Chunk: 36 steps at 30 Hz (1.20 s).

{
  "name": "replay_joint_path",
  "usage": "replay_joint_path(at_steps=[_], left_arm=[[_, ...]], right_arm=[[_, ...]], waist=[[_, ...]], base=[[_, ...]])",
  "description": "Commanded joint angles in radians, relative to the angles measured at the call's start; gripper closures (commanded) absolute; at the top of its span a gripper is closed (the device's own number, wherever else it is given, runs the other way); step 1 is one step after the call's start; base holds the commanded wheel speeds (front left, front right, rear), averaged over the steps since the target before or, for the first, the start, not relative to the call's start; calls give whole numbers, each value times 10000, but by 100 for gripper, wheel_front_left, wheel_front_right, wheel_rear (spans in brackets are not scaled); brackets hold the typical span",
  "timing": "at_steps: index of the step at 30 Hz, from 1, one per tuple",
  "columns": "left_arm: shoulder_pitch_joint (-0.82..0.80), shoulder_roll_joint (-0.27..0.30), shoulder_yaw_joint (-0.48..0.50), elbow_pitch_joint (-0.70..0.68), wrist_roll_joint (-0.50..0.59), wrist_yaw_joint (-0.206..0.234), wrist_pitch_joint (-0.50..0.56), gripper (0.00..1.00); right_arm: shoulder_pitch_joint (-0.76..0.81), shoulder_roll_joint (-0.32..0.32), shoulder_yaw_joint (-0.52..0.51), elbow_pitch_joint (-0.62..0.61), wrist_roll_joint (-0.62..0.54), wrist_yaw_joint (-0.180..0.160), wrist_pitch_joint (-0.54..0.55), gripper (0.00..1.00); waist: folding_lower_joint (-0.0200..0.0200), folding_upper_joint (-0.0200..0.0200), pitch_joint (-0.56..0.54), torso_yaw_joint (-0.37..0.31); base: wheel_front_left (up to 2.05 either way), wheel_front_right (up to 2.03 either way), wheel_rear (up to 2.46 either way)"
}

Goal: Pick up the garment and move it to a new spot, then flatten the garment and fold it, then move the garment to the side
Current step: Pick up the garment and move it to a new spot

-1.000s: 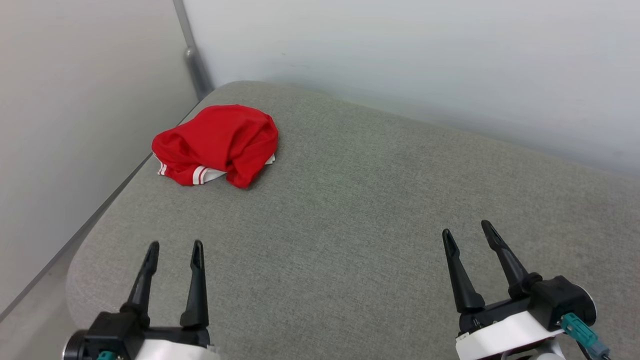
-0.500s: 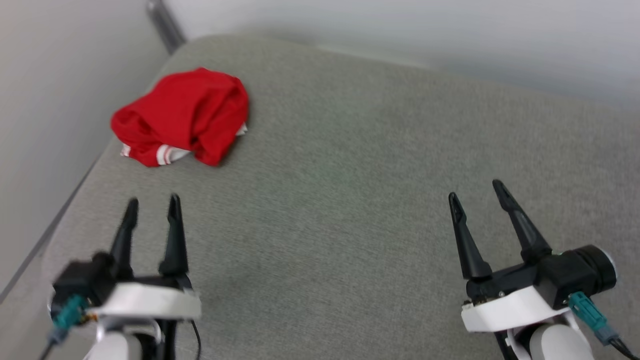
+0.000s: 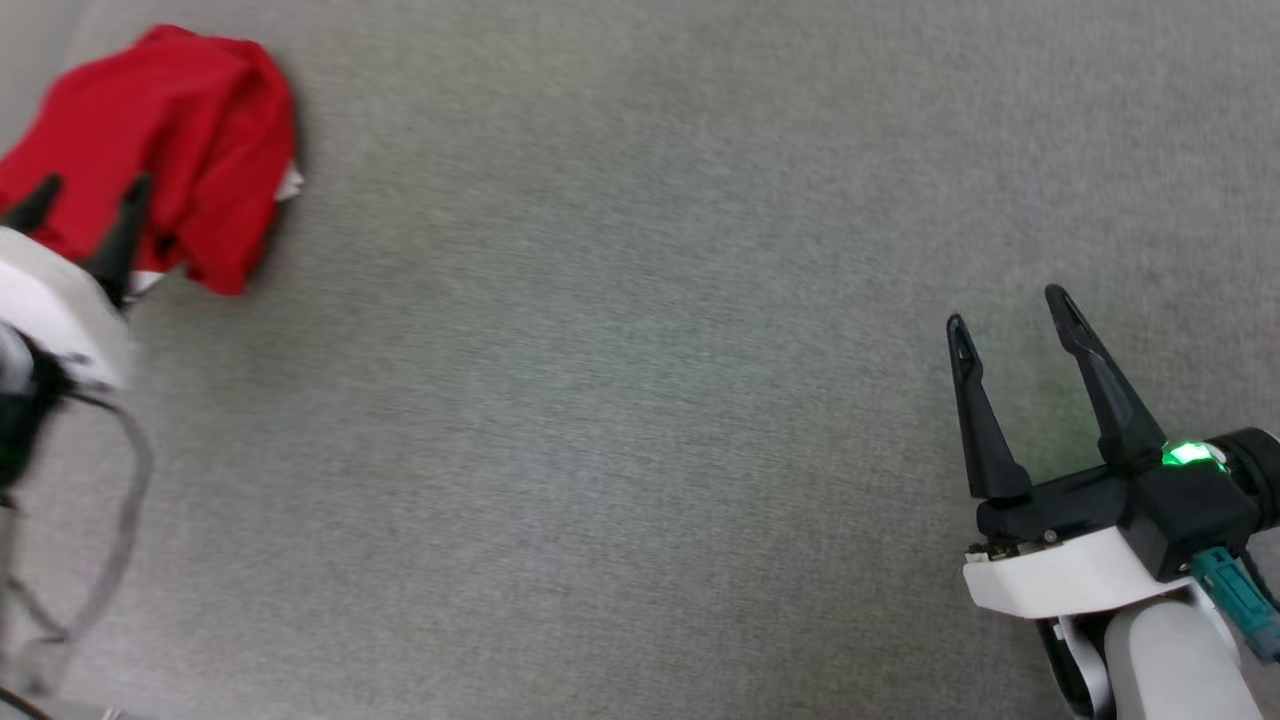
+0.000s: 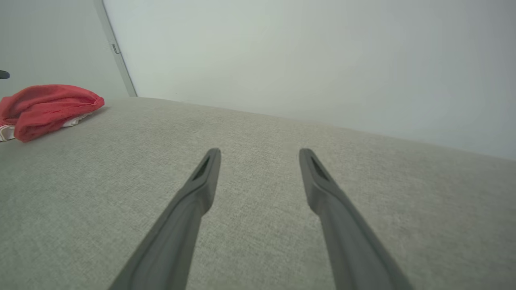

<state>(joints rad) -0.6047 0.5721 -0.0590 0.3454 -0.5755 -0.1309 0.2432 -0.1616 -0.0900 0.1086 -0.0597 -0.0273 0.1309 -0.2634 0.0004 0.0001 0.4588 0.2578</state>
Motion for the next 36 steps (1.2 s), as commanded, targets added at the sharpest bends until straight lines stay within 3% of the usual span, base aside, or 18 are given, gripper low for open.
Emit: replay_joint_path(at_steps=[1, 8, 15, 16, 17, 27, 36], left_arm=[[-242, 277, 47, 112, -209, 16, 266, 0], [-1744, 1595, -97, 1235, -2496, 15, 3412, 0], [-2443, 2086, -281, 2266, -3022, 15, 4924, 0], [-2486, 2109, -338, 2351, -3075, 15, 5057, 13], [-2540, 2139, -383, 2394, -3101, 15, 5098, 100], [-2490, 2290, -629, 2544, -3314, 14, 4163, 100], [-2357, 2813, -1350, 1002, -3356, 14, 1817, 100]], right_arm=[[-207, -29, 37, -77, -2, -3, -21, 0], [-363, 2, -39, -236, 35, -3, -21, 0], [-435, 81, -17, -204, -62, -3, -21, 0], [-422, 89, -15, -182, -53, -4, -21, 0], [-412, 101, -16, -173, -53, -3, -21, 0], [-384, 201, 120, 121, 22, -3, -21, 0], [-85, 318, 112, 589, 254, -3, -21, 0]], waist=[[-4, -1, 615, -565], [-4, -1, 1263, -1095], [-4, -1, 1560, -1375], [-4, -1, 1569, -1397], [-4, -1, 1573, -1412], [-4, -1, 870, -1361], [-4, -1, -848, -1353]], base=[[0, 0, 0], [0, 0, 0], [0, 0, 0], [0, 0, 0], [0, 0, 0], [0, 0, 0], [0, 0, 0]])
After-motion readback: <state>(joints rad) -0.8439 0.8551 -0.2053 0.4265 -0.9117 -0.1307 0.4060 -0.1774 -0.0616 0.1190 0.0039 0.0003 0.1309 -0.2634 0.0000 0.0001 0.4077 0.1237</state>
